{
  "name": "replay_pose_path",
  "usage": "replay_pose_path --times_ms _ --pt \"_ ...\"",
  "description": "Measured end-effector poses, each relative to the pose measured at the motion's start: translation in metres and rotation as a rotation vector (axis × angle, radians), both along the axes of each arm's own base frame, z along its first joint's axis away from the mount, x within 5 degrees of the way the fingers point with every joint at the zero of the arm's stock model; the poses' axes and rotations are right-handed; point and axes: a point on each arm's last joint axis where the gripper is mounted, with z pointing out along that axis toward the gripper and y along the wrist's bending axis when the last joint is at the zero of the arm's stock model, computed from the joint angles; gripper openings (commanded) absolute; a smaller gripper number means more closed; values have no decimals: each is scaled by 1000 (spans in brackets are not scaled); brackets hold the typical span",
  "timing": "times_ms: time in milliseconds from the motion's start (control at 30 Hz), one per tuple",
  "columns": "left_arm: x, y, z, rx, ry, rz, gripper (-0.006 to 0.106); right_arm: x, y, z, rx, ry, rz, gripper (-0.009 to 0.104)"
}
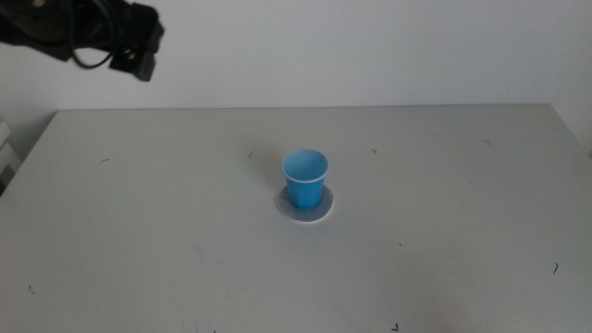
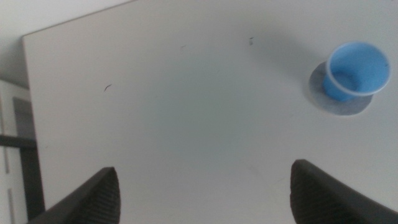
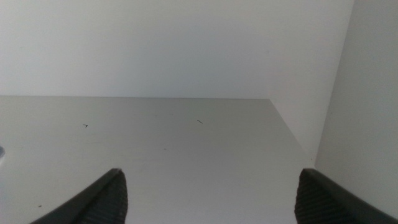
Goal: Place an empty cup on a cup mat.
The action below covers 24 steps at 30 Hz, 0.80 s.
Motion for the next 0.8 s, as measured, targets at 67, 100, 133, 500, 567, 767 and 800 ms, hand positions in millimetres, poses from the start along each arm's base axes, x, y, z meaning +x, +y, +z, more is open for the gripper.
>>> replay_pose_path --times_ms 67,100,133,500,567,767,800 --pt "-18 16 -2 8 -11 30 105 0 0 0 0 0 0 94" --pt "-26 24 -5 3 -23 43 105 0 0 0 0 0 0 94" --pt "-33 33 -8 -5 -42 58 105 0 0 0 0 0 0 94" --pt "-112 93 -77 -95 -336 191 105 0 0 0 0 0 0 94" --pt "-128 98 -94 -101 -393 203 105 0 0 0 0 0 0 94" --pt "-163 104 -139 -126 -492 233 105 0 0 0 0 0 0 94" --pt "-168 105 -144 -132 -509 238 105 0 0 0 0 0 0 94"
